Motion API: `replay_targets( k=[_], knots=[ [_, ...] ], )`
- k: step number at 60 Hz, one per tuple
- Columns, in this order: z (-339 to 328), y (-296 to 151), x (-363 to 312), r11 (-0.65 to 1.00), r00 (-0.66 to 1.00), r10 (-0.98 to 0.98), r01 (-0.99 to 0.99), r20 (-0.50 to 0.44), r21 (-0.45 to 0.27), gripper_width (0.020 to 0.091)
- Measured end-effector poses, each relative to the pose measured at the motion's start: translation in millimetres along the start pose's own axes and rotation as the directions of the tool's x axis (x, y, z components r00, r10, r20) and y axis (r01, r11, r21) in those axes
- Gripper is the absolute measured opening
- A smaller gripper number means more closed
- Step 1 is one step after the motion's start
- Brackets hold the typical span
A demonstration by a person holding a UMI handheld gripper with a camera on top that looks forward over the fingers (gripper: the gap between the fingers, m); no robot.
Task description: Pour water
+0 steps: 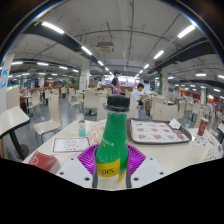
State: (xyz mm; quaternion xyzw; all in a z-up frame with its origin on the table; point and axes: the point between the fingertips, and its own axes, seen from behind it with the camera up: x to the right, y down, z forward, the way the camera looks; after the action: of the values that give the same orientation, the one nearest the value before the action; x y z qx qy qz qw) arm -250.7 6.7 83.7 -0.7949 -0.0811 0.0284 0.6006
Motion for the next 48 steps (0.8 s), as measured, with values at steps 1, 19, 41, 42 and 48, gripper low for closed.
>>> replay_targets(
  k=[1, 19, 41, 42, 48],
  knots=[
    [-2, 0, 0, 1.0, 1.0, 0.015, -0.015, 0.009, -0.013, 0.0369],
    [-62, -111, 102, 0.688, 0.675, 0.712, -0.725, 0.195, -0.004, 0.0374],
    [-99, -79, 293, -0.408, -0.449, 0.849, -0.892, 0.277, -0.195, 0.0372],
    [-88, -75, 300, -0.447, -0.485, 0.828, -0.874, 0.28, -0.192, 0.037],
    [-102, -66, 317, -0.588, -0.635, 0.716, -0.772, 0.289, -0.239, 0.037]
  ],
)
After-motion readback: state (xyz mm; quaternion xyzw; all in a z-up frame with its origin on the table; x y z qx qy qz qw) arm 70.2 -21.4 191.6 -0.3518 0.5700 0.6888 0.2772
